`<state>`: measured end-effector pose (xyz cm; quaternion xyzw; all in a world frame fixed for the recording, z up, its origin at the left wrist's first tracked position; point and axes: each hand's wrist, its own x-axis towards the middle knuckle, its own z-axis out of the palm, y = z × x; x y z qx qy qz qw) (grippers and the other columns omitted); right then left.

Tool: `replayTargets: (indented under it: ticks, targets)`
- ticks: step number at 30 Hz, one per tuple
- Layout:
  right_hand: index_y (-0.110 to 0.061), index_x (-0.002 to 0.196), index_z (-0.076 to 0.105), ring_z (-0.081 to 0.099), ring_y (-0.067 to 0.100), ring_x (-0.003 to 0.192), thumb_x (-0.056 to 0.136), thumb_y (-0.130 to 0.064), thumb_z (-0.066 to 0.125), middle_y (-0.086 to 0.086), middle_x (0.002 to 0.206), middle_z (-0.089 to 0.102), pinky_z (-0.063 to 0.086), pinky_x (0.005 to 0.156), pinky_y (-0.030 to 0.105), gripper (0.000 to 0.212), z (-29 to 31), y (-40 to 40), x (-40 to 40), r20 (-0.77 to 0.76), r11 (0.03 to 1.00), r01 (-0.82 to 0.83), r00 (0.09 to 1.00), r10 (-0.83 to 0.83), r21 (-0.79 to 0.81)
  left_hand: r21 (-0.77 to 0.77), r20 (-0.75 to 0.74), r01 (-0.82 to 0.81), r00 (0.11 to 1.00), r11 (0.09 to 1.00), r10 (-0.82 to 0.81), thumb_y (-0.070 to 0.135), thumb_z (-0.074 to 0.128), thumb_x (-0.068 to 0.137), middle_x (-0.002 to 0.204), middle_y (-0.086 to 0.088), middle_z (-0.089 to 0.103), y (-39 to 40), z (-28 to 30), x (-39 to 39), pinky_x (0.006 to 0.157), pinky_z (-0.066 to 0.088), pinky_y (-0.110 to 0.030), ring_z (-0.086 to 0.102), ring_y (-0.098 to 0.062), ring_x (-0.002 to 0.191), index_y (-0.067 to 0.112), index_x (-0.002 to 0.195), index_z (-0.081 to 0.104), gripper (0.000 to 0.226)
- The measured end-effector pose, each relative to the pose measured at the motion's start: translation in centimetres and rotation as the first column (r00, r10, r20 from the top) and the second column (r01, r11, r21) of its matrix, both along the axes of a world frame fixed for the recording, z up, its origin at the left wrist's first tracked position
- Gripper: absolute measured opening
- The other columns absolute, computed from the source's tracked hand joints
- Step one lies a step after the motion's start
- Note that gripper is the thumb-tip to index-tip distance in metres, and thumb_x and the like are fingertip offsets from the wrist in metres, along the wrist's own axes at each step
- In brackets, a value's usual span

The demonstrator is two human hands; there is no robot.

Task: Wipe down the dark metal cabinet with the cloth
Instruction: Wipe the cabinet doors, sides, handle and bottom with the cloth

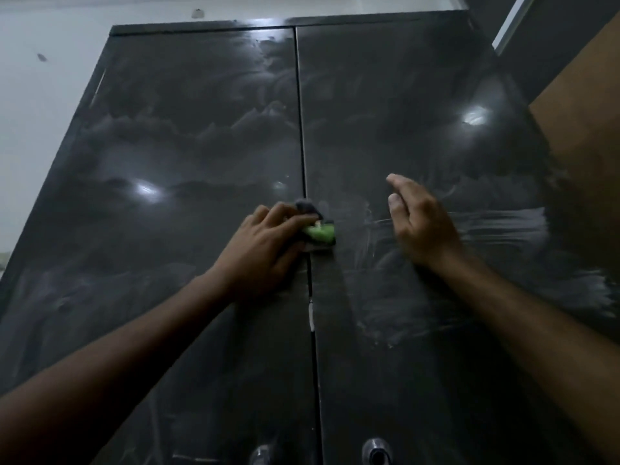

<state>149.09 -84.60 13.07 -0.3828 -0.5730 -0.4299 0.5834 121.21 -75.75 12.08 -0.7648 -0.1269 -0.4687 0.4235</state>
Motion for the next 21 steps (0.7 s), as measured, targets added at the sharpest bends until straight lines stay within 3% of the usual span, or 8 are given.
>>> replayTargets:
  ticks: [3,7,8,11,16,18,21]
  targets:
    - [0.001,0.143,0.051,0.035,0.028,0.149,0.106,-0.010,0.045,0.017,0.154,0.046,0.022,0.126,0.037,0.039,-0.6,1.2,0.6,0.041,0.999,0.007,0.999,-0.005,-0.041,0.064,-0.070,-0.057,0.996,0.996,0.062,0.052,0.037,0.104,0.144,0.001,0.049,1.0,0.4,-2.8,0.099,0.044,-0.038,0.049,-0.022,0.118,0.036,0.153,0.046,0.052]
    - [-0.001,0.144,0.051,0.034,0.027,0.150,0.106,-0.011,0.043,0.016,0.155,0.046,0.022,0.126,0.042,0.040,-0.6,1.8,1.1,0.049,1.000,-0.007,0.999,0.007,-0.007,0.001,0.193,-0.027,0.981,1.000,0.026,0.035,0.050,0.106,0.145,-0.008,0.053,0.4,5.1,0.0,0.106,0.044,-0.048,0.053,-0.034,0.124,0.025,0.151,0.053,0.045]
    - [-0.001,0.144,0.051,0.034,0.027,0.149,0.106,-0.011,0.043,0.016,0.154,0.046,0.022,0.126,0.042,0.040,-0.6,1.8,1.1,0.050,1.000,-0.013,0.999,0.013,0.001,-0.007,0.196,-0.002,0.980,1.000,0.003,0.032,0.052,0.107,0.146,-0.008,0.052,-0.2,5.5,1.7,0.107,0.042,-0.047,0.052,-0.034,0.126,0.024,0.150,0.054,0.044]
    - [-0.001,0.145,0.051,0.034,0.025,0.150,0.107,-0.010,0.042,0.015,0.154,0.046,0.022,0.126,0.040,0.040,-0.6,1.6,1.3,0.052,1.000,-0.031,0.998,0.031,-0.004,0.059,-0.002,0.028,1.000,0.998,-0.028,0.041,0.045,0.105,0.144,-0.003,0.049,-0.8,3.8,4.5,0.102,0.044,-0.041,0.048,-0.027,0.120,0.030,0.149,0.053,0.046]
    - [-0.002,0.145,0.051,0.030,0.023,0.152,0.107,-0.010,0.042,0.012,0.156,0.044,0.018,0.127,0.038,0.040,-0.7,2.0,1.3,0.068,1.000,-0.020,0.998,0.019,0.006,0.135,-0.236,-0.033,0.970,0.990,0.065,0.048,0.042,0.103,0.144,0.006,0.044,0.5,2.2,0.4,0.090,0.037,-0.022,0.044,-0.013,0.113,0.043,0.152,0.042,0.049]
    - [-0.002,0.144,0.052,0.031,0.024,0.151,0.106,-0.009,0.043,0.013,0.156,0.045,0.019,0.127,0.040,0.039,-0.7,2.2,1.3,0.063,1.000,-0.022,0.998,0.021,0.012,0.122,-0.191,-0.049,0.979,0.991,0.072,0.049,0.040,0.102,0.146,0.002,0.045,0.1,4.7,0.3,0.092,0.043,-0.030,0.046,-0.019,0.118,0.040,0.151,0.045,0.050]
    - [-0.001,0.141,0.055,0.038,0.024,0.148,0.106,-0.006,0.044,0.014,0.151,0.051,0.026,0.125,0.041,0.037,-0.7,1.8,1.1,0.025,0.994,-0.103,0.994,0.103,0.031,0.020,0.023,-0.049,0.999,0.999,0.048,0.039,0.049,0.105,0.145,-0.007,0.048,-1.7,7.4,4.2,0.101,0.048,-0.050,0.048,-0.032,0.122,0.030,0.149,0.054,0.045]
